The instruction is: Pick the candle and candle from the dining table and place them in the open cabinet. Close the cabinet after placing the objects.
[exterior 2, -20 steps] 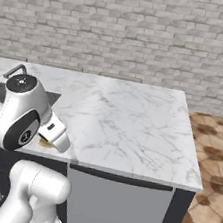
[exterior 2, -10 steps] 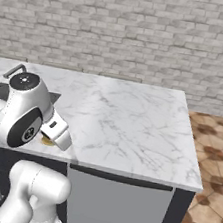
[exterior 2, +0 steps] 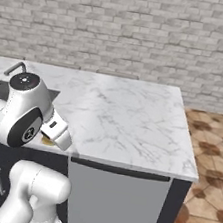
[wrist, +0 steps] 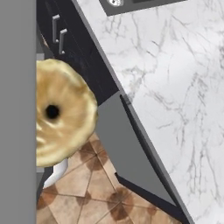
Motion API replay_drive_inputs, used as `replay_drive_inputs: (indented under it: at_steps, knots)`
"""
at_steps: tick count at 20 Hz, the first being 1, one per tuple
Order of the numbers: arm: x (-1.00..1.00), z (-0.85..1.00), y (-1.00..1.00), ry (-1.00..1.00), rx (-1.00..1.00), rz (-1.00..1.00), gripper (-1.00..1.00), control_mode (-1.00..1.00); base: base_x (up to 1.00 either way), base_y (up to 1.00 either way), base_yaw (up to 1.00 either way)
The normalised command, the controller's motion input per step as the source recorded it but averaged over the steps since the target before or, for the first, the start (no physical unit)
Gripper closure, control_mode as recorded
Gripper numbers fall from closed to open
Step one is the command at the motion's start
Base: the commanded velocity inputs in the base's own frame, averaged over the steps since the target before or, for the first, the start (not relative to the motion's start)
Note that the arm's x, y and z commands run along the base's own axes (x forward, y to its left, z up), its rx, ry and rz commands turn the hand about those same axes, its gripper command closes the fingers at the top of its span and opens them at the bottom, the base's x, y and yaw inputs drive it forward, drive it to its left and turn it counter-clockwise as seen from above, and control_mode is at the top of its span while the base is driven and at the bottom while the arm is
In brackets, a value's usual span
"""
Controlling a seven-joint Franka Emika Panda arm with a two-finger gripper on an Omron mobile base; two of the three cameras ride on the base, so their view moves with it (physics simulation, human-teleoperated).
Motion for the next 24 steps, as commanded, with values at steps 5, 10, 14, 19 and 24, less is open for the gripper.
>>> replay_drive_inputs:
  at_steps: [5, 10, 14, 19, 24]
  knots:
    - [0.0, 0.0, 0.0, 0.0, 0.0, 0.0, 1.0, 1.0, -0.38, 0.0, -0.1]
    - [0.0, 0.0, 0.0, 0.0, 0.0, 0.0, 1.0, 1.0, -0.41, -0.03, -0.23]
    - [0.0, 0.0, 0.0, 0.0, 0.0, 0.0, 1.0, 1.0, -0.36, -0.05, -0.33]
    - [0.0, 0.0, 0.0, 0.0, 0.0, 0.0, 1.0, 1.0, -0.22, -0.01, -0.4]
    - [0.0, 0.0, 0.0, 0.0, 0.0, 0.0, 1.0, 1.0, -0.06, 0.0, -0.43]
